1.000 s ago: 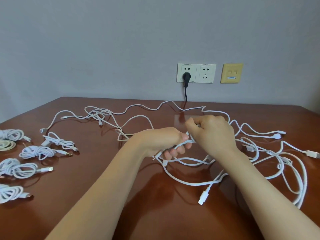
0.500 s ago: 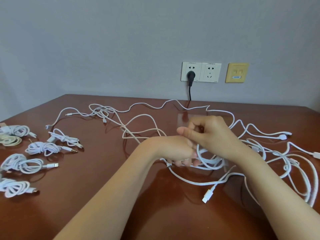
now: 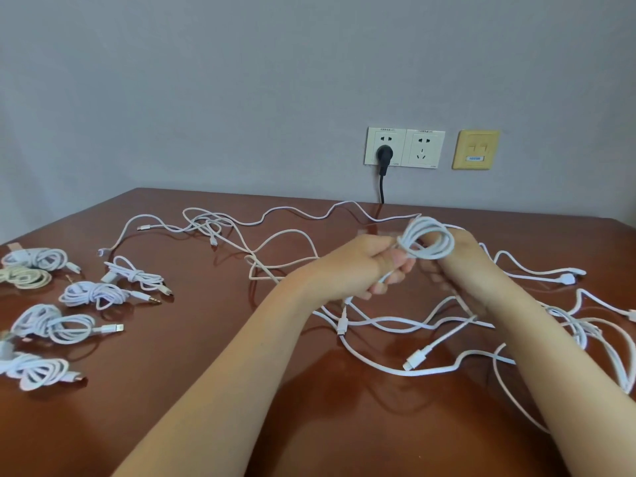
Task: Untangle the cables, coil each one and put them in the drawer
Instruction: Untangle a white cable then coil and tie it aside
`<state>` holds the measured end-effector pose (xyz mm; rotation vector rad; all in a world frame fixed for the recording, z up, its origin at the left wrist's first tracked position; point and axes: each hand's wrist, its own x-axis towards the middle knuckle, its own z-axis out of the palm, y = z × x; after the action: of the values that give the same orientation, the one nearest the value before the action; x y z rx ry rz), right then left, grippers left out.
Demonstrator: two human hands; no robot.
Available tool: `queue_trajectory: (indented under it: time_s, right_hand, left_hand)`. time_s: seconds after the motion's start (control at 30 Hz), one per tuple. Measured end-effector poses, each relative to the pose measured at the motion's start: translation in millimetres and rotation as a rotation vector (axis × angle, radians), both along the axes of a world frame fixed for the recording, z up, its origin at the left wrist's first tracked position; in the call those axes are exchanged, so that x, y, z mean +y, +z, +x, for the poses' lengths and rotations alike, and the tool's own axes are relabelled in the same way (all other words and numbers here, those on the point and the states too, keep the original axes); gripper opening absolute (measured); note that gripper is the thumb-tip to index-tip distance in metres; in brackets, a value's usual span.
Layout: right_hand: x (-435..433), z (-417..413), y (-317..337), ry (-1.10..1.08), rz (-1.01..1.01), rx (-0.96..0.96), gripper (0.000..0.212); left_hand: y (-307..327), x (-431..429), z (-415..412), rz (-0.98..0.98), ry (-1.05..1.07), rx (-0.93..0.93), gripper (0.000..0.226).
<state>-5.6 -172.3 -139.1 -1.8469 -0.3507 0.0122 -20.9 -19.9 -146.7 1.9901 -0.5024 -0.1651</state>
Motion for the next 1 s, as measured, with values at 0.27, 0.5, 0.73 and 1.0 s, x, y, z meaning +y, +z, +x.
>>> queue_trajectory:
  time_s: [0.27,0.5,0.73,1.0]
  right_hand:
    - [15.1,-1.7,-1.0,0.038,-0.238,-0.203,0.034]
    - [21.9,-10.4,-10.7,-0.143,-1.092,-0.592,0.029]
    - [28.5,-17.2,-9.7,-0.312,-1.254,-0.949,0.05]
    - [25.7,-9.3,-11.5,-0.298,-0.937,-1.101,0.069]
  left_hand:
    - [7.0,5.9,-0.9,-0.194,0.219,-0.023,0.032]
    - [-5.4,6.0,11.8,-0.01,0.425,-0.092,0.021]
    - [-6.6,10.6,14.9,-0.028,0.458,-0.075,0.02]
    - [8.8,18.0,4.2,-0.462,0.367,0.171,0.018]
